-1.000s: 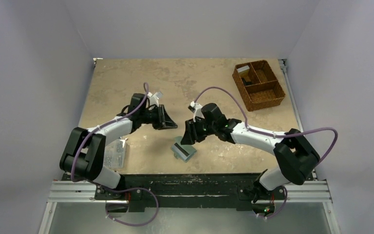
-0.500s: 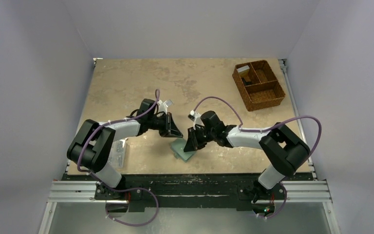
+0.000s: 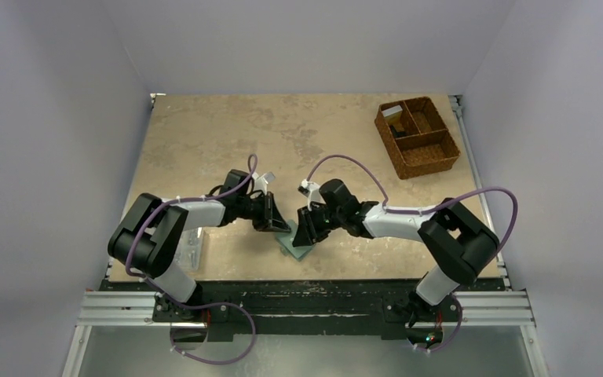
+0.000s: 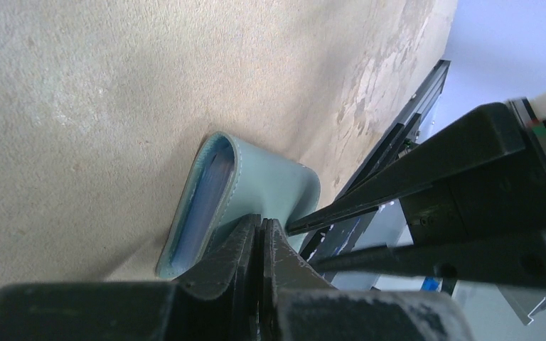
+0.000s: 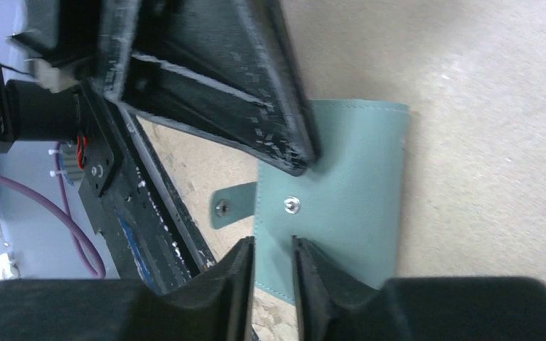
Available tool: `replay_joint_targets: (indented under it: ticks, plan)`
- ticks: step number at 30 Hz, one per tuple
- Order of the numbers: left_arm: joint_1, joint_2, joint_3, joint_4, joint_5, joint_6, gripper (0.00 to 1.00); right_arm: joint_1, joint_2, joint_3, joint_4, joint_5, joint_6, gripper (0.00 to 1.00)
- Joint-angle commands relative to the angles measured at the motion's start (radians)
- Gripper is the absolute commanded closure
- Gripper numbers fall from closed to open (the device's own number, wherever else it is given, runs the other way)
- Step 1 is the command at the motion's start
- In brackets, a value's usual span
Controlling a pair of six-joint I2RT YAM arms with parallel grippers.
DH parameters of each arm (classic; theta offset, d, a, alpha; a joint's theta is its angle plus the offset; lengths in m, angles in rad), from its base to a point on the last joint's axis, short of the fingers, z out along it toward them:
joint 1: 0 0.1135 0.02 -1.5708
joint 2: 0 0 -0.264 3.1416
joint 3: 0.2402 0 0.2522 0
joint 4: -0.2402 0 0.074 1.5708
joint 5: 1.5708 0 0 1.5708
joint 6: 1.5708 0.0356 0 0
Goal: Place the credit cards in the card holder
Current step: Close the card holder at the center of the board.
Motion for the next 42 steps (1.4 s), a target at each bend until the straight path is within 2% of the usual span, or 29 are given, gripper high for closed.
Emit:
replay_joint_targets:
  ticks: [1, 5, 10, 20, 33, 37, 42]
  plan:
    - [-0.003, 0.013, -0.058, 0.004, -0.104, 0.004, 1.0, 0.057, -0.03, 0.058, -0.121, 0.131, -0.074, 0.61]
    - [-0.003, 0.003, -0.081, 0.009, -0.123, -0.004, 1.0, 0.083, -0.059, 0.09, -0.134, 0.135, -0.061, 0.53]
    - [-0.003, 0.001, -0.096, 0.015, -0.127, -0.007, 1.0, 0.129, -0.056, 0.156, -0.187, 0.163, -0.09, 0.52]
    - [-0.003, -0.003, -0.096, 0.016, -0.122, -0.005, 1.0, 0.15, -0.001, 0.226, -0.201, 0.148, -0.092, 0.68]
    - [-0.003, -0.005, -0.097, 0.018, -0.121, -0.005, 1.0, 0.167, 0.048, 0.245, -0.207, 0.129, -0.099, 0.74]
    - [-0.003, -0.008, -0.097, 0.016, -0.119, -0.005, 1.0, 0.168, 0.058, 0.249, -0.205, 0.129, -0.096, 0.81]
    - [-0.003, -0.013, -0.097, 0.013, -0.122, -0.003, 1.0, 0.169, 0.067, 0.256, -0.207, 0.129, -0.094, 0.82]
